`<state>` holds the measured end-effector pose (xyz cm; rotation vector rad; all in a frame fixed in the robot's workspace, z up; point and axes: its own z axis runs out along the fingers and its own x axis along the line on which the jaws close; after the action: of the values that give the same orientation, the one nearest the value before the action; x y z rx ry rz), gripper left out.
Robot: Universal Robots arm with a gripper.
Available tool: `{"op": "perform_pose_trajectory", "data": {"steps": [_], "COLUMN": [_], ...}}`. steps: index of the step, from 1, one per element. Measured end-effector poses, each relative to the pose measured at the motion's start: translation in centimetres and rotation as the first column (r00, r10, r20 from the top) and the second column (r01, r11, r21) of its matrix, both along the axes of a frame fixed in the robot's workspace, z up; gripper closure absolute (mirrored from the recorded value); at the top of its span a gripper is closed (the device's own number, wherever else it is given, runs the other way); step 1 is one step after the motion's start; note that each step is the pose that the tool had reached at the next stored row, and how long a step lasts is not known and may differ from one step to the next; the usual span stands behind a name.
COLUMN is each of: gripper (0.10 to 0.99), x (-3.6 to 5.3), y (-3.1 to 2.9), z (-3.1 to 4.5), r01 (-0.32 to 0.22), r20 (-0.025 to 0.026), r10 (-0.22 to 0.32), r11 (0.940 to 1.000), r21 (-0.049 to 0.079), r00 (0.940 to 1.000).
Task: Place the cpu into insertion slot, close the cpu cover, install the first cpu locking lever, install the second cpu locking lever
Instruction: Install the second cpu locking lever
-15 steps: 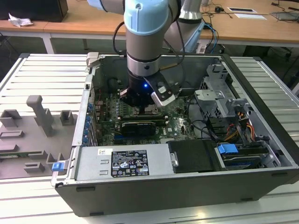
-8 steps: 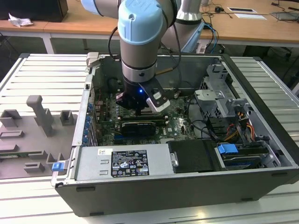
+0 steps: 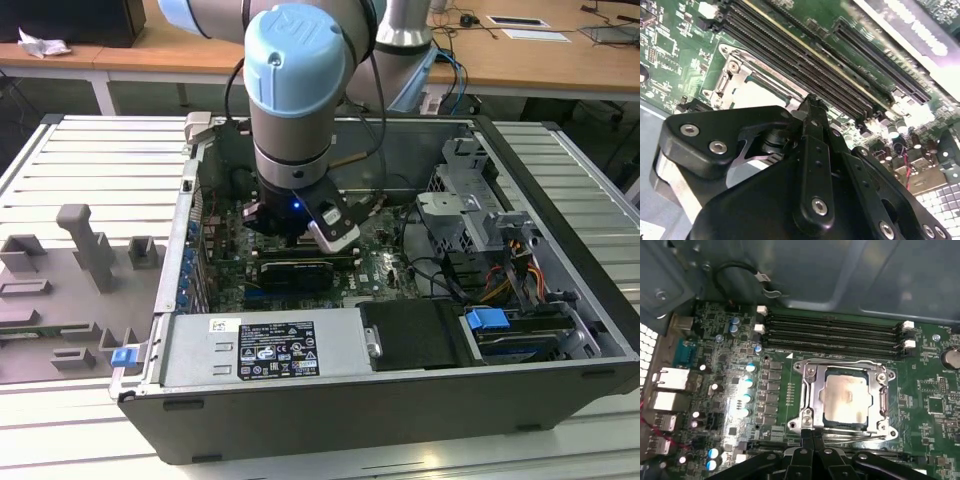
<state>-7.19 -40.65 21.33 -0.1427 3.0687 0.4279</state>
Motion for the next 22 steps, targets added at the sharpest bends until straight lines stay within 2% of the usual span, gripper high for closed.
{"op": "perform_pose_trajectory", "data": {"steps": [2,7,12,13,15,17,20,22], "gripper": [0.98,0.98,0.98,0.98,0.98,0.98,0.98,0.98], "x": [-0.17,-0.45,-0.99,-1.0,-1.01,-1.01,-1.01,-1.01], "y": [-0.28,-0.35,-0.36,-0.36,-0.36,-0.36,-0.35,-0.35], "z": [-0.05,-0.67,-1.25,-1.36,-1.62,-1.81,-2.14,-2.28], "r01": [0.0,-0.001,-0.001,-0.001,-0.001,-0.001,-0.001,-0.001], "r20": [0.0001,0.0002,0.0006,0.0006,0.0007,0.0007,0.0007,0.0006], "r10": [0.0,0.001,0.001,0.001,0.001,0.001,0.001,0.001], "r11": [1.0,0.9996,0.9994,0.9992,0.9984,0.9978,0.996,0.9956], "r21": [0.009,0.028,0.036,0.04,0.057,0.066,0.089,0.094], "r00": [1.0,1.0,1.0,1.0,1.0,1.0,1.0,1.0]}}
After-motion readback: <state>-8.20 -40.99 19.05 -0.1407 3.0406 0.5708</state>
